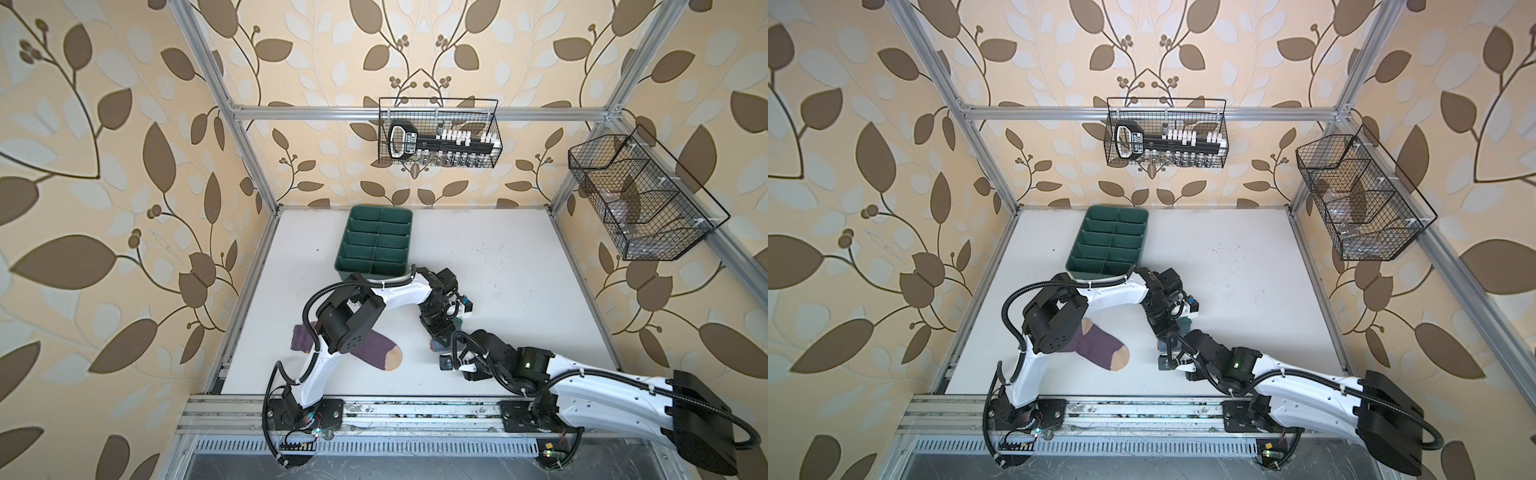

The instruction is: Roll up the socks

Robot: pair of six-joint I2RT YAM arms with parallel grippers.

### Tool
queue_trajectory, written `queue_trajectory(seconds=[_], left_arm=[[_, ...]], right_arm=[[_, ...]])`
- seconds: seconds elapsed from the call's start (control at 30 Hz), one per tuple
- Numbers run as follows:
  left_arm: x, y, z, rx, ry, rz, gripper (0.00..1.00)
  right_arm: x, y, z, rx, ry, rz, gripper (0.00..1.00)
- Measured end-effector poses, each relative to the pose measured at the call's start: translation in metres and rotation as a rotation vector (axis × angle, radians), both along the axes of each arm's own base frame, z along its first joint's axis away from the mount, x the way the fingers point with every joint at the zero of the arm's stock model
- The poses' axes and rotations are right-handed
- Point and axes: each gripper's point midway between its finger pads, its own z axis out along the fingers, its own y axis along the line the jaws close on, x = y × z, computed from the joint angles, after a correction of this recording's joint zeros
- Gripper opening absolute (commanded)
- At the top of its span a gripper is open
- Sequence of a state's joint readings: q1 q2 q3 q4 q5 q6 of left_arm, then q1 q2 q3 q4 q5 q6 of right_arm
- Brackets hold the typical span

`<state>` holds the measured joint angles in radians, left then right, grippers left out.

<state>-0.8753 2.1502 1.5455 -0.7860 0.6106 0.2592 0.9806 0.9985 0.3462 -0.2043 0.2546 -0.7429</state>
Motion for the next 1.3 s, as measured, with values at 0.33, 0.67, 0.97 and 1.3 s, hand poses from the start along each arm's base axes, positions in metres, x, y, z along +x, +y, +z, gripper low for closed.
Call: queue_trajectory(seconds=[0.33, 0.67, 0.97, 1.3], left_arm=[[0.0, 0.0, 0.0, -0.005, 0.02, 0.006, 0.0], [0.003, 0.006, -0.001, 0.024, 0.035, 0.04, 0.35], [0.012, 0.022, 0.006, 0.061, -0.056, 0.116, 0.5], [0.077, 0.085, 0.097, 0.048, -0.458, 0.4, 0.56]], right_arm=[[0.018, 0.01, -0.016, -0.02, -0.026, 0.011, 0.33], [0.024, 0.014, -0.024, -0.04, -0.001, -0.009, 0.0], [0.016, 0.016, -0.021, -0.01, 0.069, -0.015, 0.0], [-0.018, 0.013, -0.015, 0.043, 0.35, -0.036, 0.0]])
